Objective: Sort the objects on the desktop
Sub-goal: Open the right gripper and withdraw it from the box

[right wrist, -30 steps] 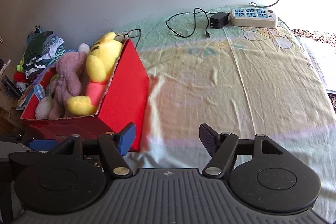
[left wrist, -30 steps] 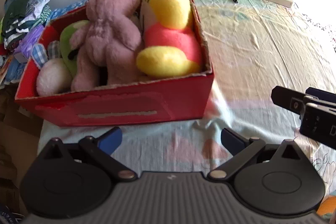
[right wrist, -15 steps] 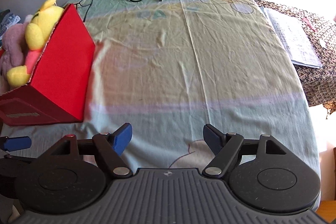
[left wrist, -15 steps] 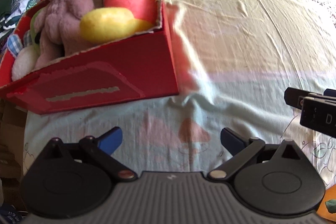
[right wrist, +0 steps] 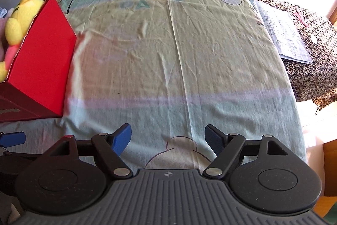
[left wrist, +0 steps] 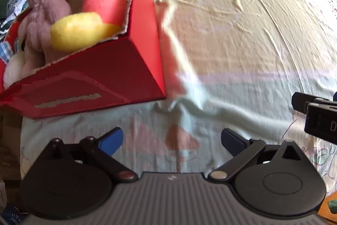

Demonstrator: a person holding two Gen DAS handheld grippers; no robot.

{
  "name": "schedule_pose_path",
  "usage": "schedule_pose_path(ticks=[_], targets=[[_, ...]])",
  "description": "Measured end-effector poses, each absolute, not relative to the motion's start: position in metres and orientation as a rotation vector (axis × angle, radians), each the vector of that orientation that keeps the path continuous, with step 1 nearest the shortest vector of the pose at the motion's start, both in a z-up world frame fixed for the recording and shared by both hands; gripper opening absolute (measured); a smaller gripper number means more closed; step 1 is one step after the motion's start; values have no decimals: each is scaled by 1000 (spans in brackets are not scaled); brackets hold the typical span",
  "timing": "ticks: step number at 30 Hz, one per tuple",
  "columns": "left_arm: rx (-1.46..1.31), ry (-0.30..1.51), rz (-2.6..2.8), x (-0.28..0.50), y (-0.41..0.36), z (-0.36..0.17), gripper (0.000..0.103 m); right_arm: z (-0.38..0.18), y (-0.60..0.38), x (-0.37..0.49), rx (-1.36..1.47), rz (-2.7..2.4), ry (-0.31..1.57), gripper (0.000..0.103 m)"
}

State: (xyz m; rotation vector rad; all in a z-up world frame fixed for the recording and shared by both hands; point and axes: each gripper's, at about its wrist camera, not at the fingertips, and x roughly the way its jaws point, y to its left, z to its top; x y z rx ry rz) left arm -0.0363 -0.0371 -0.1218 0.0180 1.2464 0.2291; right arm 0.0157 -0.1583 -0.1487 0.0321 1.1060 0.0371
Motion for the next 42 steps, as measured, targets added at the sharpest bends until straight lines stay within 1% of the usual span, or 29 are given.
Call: schedule_pose_path(ticks=[18,33,42], targets=[[0,1254,299,-39,-15,-121,100,-148,-129,30,-16,113,1115,81],[-30,1220,280,-56,36,-104,100,-139,-75,23,-57,116,1106,81],[-53,1163,247,-75,83,-80,100,-126,-31,12,-73,116,1092,81]])
